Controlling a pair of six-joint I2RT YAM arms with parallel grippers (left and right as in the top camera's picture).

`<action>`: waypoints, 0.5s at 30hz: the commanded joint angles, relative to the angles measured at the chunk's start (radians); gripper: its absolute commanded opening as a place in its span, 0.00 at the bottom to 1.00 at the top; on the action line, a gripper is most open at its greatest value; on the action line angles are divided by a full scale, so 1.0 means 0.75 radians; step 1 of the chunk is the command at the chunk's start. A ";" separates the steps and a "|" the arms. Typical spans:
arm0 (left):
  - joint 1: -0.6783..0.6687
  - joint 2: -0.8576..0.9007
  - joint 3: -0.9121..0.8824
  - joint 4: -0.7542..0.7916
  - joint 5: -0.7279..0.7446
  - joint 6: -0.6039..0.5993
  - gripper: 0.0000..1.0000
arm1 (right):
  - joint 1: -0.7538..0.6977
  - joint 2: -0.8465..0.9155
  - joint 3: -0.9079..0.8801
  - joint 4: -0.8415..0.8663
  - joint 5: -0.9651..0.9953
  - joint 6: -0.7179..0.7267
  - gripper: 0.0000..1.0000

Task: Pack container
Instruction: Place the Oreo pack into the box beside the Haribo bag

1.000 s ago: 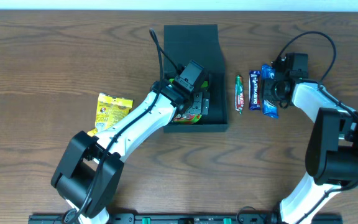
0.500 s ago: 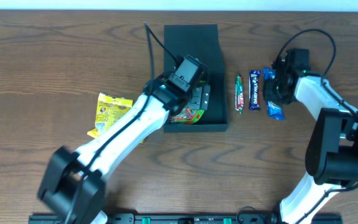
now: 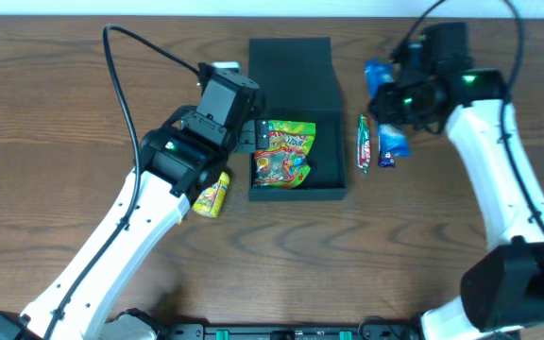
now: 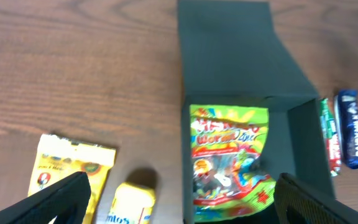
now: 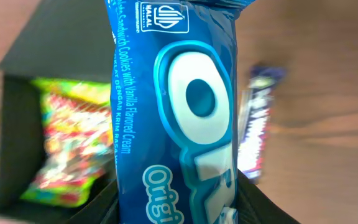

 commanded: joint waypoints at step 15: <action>0.005 -0.006 0.022 -0.065 0.012 -0.033 0.95 | 0.377 0.273 -0.041 0.076 0.292 0.441 0.12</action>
